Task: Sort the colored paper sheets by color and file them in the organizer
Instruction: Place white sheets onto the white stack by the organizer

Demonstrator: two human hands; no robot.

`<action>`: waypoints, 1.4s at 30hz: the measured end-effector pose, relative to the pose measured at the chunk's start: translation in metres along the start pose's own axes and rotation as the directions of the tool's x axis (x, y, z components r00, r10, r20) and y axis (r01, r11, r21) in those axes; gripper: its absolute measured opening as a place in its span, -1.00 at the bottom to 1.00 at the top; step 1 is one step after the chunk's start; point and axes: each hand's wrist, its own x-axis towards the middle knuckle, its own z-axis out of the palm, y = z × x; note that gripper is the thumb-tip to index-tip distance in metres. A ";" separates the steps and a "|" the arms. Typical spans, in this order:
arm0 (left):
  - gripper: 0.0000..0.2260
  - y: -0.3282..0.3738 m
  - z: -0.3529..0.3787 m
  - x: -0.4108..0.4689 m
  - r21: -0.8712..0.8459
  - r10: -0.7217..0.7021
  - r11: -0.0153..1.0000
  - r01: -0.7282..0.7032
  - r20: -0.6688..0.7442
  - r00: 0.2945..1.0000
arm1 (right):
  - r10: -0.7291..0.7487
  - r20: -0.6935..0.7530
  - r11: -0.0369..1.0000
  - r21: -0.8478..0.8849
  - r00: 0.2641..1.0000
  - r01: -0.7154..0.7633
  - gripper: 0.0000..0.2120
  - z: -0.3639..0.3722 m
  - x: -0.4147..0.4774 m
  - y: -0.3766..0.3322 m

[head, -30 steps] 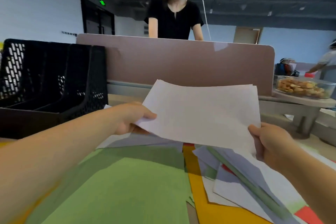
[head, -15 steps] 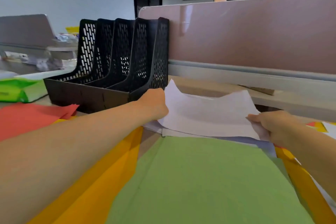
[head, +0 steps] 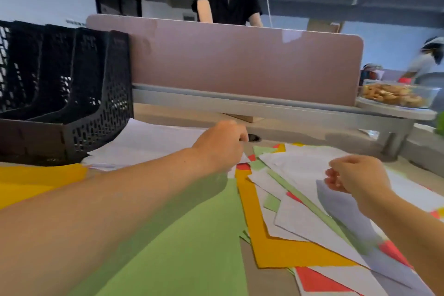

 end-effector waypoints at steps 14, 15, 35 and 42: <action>-0.49 0.106 0.104 0.001 -0.052 0.116 0.993 -0.104 0.510 0.852 | -0.023 0.092 0.781 -0.620 0.995 0.075 -0.58 -0.136 0.024 0.098; -0.50 0.106 0.103 -0.001 -0.054 0.108 0.994 -0.094 0.482 0.870 | -0.043 0.118 0.763 -0.637 0.992 0.109 -0.61 -0.135 0.023 0.098; -0.57 0.095 0.103 0.008 0.017 -0.064 0.998 0.062 0.150 0.987 | 0.477 -0.028 0.652 0.681 0.878 -0.333 -0.80 -0.148 0.002 0.064; -0.45 0.089 0.107 0.009 0.048 -0.021 0.999 0.006 0.328 0.944 | 0.541 0.288 0.416 0.725 0.790 -0.549 -0.68 -0.153 -0.007 0.054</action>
